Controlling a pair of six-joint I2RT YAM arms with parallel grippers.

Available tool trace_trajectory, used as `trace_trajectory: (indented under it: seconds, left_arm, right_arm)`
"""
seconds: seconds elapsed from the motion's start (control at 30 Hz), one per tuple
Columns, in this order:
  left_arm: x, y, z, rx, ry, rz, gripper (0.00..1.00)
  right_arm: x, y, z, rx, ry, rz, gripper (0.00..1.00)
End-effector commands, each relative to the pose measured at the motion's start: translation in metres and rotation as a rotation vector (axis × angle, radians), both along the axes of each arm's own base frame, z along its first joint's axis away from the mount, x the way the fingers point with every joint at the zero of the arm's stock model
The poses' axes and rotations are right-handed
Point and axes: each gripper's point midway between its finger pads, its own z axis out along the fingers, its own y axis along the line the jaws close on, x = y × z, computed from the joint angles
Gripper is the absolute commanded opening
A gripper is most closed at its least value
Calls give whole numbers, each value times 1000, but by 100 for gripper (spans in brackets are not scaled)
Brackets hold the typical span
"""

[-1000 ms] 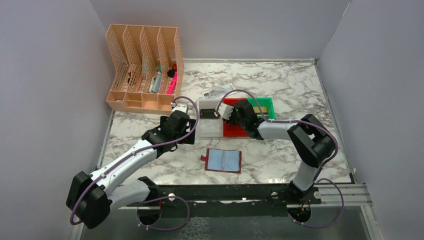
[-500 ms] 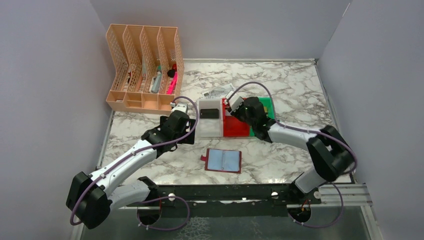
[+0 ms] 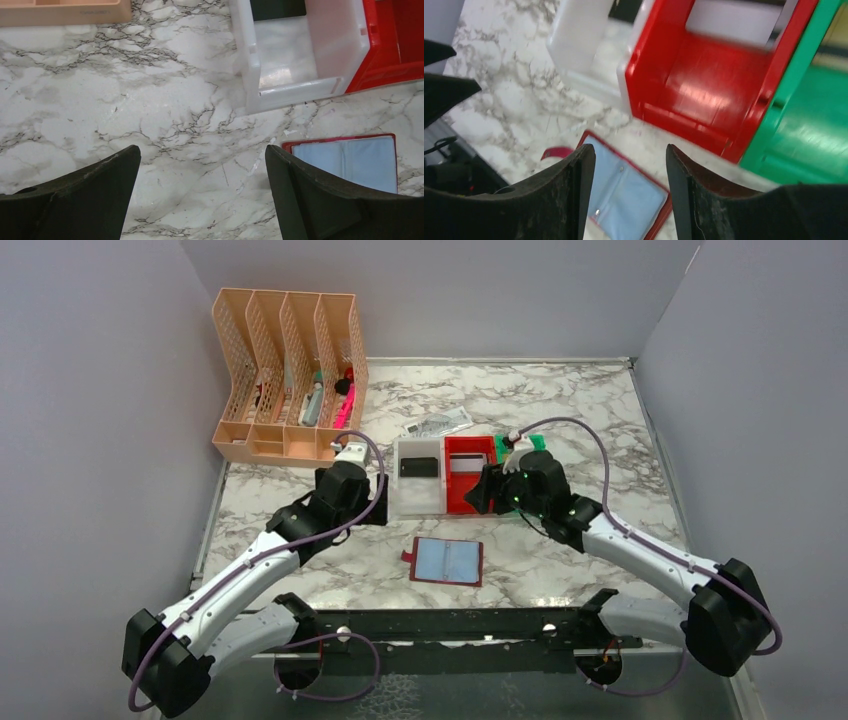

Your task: Take the credit cards out of the card holder

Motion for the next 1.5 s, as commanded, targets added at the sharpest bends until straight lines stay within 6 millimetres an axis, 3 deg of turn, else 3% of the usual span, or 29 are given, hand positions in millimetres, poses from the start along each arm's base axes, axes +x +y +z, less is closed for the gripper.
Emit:
trace_trajectory:
  seconds: [0.0,0.07,0.23,0.37,0.53,0.8,1.1,1.3,1.47]
  left_arm:
    - [-3,-22,7,-83,-6,-105,98]
    - [-5,-31,9,-118,-2,-142,98]
    - [-19,-68,15,-270,24,-300,94]
    - [-33,-94,15,-383,78,-420,86]
    - [-43,-112,1,-411,177,-488,73]
    - [-53,-123,-40,-330,305,-496,62]
    - [-61,-125,-71,-262,385,-476,59]
    - [-67,-125,-87,-228,427,-480,54]
    - [-75,-125,-103,-197,465,-475,44]
  right_arm:
    - [-61,3,-36,159,363,-18,57]
    - [-71,-2,-54,183,428,-54,55]
    - [-88,-1,-66,228,509,-51,49]
    - [-96,-5,-75,217,551,-67,46]
    - [-109,1,-88,236,624,-29,42]
    - [-120,9,-106,256,705,10,39]
    - [-118,5,-114,207,722,-19,37]
    - [-119,13,-109,236,724,30,36]
    - [-115,21,-95,273,701,64,32]
